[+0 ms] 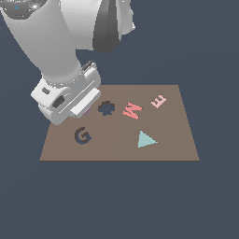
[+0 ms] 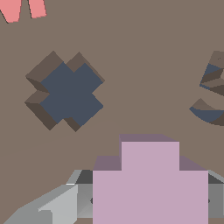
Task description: Insert a designated object into the corresponding slot on a board.
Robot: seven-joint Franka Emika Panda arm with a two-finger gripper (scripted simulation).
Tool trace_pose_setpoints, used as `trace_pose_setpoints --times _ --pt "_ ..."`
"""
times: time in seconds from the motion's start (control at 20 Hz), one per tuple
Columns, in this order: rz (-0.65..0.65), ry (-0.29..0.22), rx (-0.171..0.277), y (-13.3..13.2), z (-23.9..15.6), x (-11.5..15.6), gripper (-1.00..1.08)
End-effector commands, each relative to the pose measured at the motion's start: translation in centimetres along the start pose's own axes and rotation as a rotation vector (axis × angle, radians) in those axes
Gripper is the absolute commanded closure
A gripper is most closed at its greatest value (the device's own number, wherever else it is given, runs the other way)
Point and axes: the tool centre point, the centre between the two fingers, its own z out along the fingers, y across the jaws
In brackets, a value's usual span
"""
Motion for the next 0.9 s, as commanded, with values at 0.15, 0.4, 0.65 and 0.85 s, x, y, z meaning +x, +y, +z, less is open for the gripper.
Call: trace_pose_setpoints --times 0.15,0.4,0.65,0.85 --pt "-0.234 -0.001 0.004 -0.6 0.2 0.6 1.08" --pt "-0.444 0.0 0.007 -1.2 0.4 1.2 1.08" --pt "-0.654 0.001 0.009 -1.7 0.5 1.8 1.08" --pt "-0.823 0.002 0.01 -2.2 0.6 2.2 1.08"
